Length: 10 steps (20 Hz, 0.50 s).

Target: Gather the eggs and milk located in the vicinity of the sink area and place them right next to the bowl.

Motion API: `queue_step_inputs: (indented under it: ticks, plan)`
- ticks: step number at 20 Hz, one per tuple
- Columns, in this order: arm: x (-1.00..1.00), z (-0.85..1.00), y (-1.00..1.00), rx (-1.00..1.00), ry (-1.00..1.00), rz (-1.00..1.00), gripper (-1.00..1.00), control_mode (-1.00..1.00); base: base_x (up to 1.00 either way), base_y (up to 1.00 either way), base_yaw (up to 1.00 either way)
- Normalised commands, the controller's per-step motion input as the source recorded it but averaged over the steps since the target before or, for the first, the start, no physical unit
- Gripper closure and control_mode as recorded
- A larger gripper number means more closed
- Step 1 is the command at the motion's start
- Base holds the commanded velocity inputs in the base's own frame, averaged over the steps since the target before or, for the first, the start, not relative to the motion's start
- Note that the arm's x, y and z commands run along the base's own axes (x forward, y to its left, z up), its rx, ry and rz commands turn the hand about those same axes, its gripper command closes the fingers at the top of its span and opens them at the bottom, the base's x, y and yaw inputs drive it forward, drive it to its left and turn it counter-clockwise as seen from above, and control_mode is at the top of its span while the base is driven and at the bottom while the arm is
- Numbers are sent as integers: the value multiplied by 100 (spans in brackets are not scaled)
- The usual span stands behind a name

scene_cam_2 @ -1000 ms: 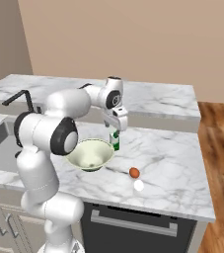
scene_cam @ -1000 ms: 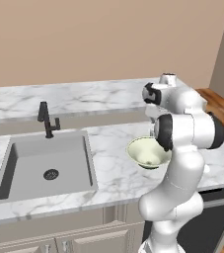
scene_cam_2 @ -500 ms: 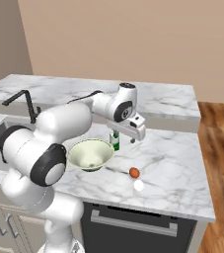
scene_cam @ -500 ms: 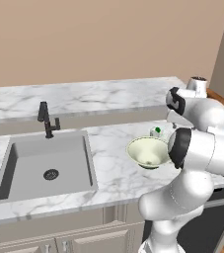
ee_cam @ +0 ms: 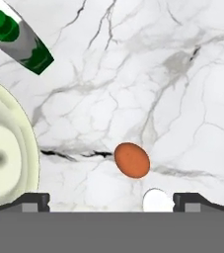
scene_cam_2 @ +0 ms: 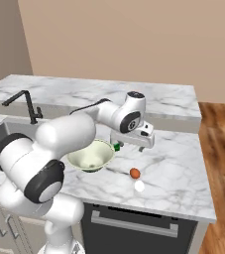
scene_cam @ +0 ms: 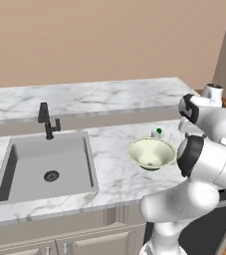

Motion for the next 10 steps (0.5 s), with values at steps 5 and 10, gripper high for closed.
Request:
queue_step_inputs:
  ticks: [5, 10]
  plan:
    - [0, -37, 0, -9, 0, 2, -100, -100, 0, 0, 0]
    - [0, -18, -3, -1, -2, 3, -100, -100, 0, 0, 0]
